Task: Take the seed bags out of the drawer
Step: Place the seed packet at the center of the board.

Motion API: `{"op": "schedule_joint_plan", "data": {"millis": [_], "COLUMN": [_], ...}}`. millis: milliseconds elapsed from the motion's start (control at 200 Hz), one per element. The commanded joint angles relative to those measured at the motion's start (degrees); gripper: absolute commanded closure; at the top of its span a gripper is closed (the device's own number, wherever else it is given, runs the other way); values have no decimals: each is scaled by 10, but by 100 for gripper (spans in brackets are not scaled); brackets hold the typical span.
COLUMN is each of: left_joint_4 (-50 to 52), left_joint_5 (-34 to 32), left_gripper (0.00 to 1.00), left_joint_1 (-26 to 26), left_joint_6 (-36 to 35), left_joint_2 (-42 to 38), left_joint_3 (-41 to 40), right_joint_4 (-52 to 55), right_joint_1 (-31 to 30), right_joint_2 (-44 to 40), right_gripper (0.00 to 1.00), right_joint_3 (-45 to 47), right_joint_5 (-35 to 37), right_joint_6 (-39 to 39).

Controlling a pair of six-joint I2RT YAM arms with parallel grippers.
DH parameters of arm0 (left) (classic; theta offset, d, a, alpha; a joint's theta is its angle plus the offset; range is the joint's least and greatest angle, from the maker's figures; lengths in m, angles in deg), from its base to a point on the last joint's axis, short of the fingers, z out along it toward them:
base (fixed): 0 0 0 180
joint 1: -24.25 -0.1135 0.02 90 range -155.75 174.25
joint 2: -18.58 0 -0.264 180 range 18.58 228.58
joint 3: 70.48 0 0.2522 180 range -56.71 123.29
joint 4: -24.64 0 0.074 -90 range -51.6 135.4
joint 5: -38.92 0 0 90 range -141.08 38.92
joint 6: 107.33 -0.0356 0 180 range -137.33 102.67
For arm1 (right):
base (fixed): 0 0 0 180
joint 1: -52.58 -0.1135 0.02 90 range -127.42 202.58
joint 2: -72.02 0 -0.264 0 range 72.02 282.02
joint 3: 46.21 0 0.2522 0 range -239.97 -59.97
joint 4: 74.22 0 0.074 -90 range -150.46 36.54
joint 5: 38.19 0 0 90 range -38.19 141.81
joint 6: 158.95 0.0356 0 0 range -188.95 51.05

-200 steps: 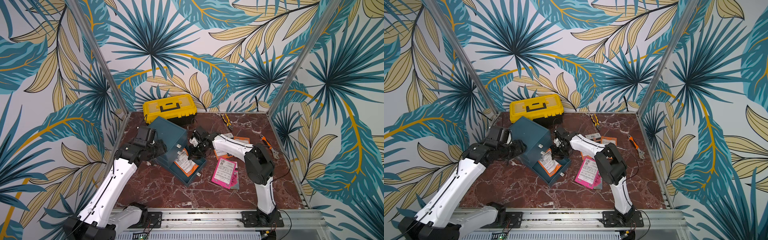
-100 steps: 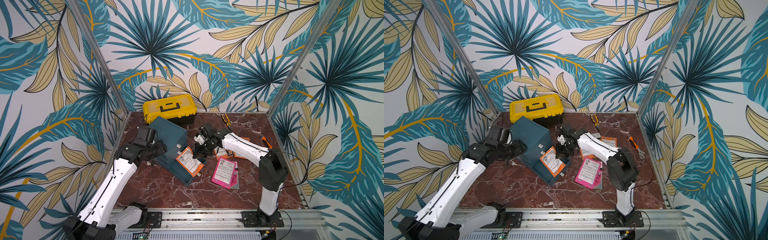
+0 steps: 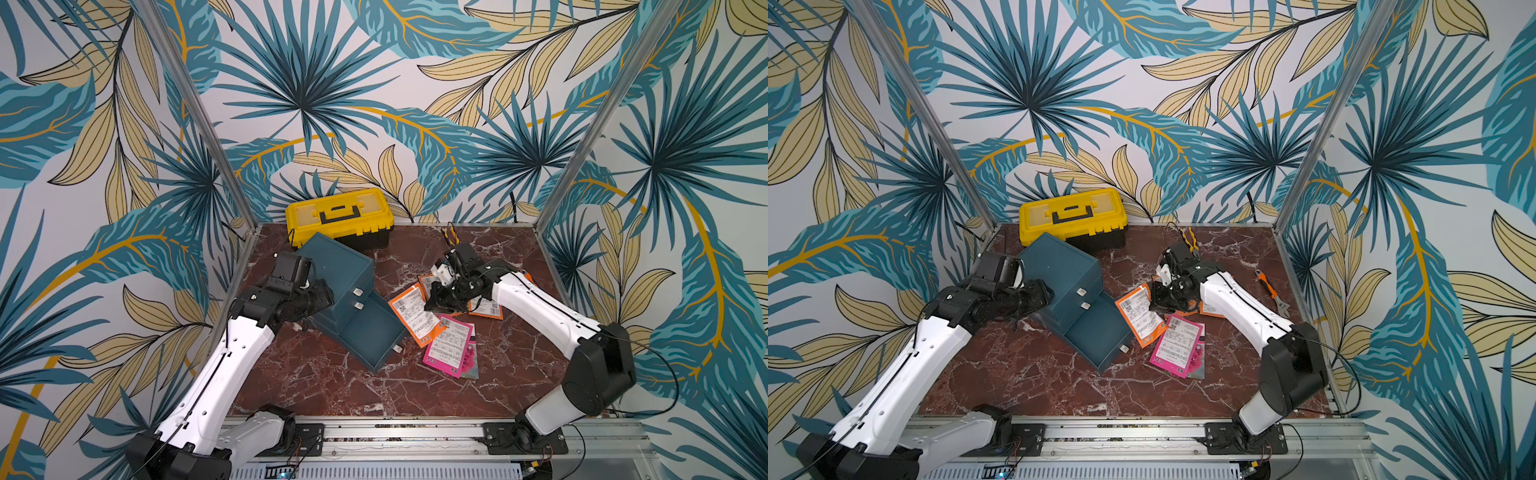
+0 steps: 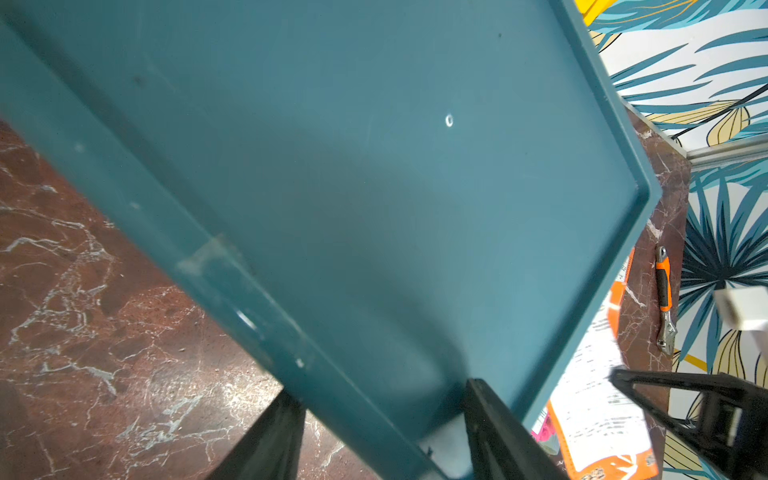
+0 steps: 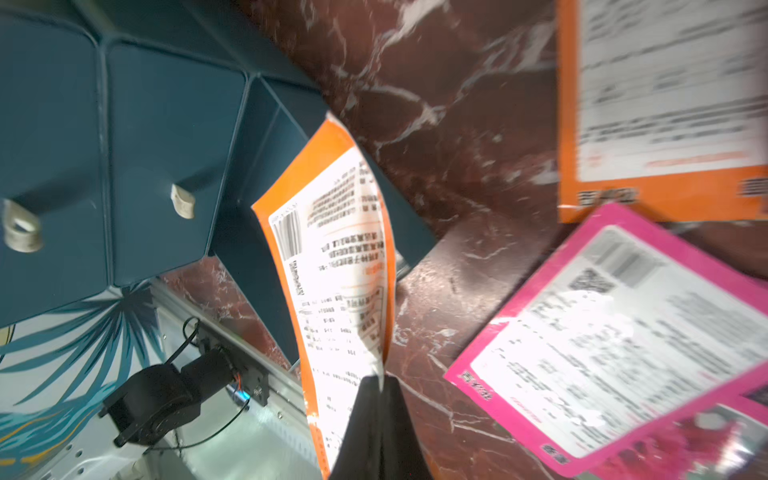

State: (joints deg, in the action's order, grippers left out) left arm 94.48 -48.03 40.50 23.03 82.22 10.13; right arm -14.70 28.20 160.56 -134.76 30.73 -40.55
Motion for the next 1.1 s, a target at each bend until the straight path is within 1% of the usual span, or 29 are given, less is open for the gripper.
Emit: {"op": "schedule_joint_plan", "data": {"millis": [0,115,210,290,401,626,781,937,1097], "left_joint_4": [21,18,16,15,11,12,15,14,14], "left_joint_5": [24,28,33,35,40,45,50,51,51], "left_gripper": [36,36,36,36,36,36,36,36,36], "left_joint_1": [0,0,0,0,0,0,0,0,0], "left_joint_6": [-17,-21,-25,-27,-28,-32,-35,-35,-34], "left_joint_2": [5,5,10,12,12,11,11,10,9], "left_joint_3": [-20,-18,-14,-12,-12,-7,-1,-4,-4], "right_joint_4": [1,-16,-39,-43,-44,-44,-45,-45,-45], "right_joint_1": [52,110,148,174,201,238,249,253,257], "right_joint_2": [-38,-45,-26,5,57,141,170,180,189], "right_gripper": [100,100,100,100,100,100,100,100,93], "right_joint_3": [28,43,41,20,-10,-39,-43,-32,-28], "right_joint_5": [96,213,255,263,256,239,248,281,310], "right_joint_6": [-24,-37,-47,-56,-76,-93,-104,-115,-127]}}
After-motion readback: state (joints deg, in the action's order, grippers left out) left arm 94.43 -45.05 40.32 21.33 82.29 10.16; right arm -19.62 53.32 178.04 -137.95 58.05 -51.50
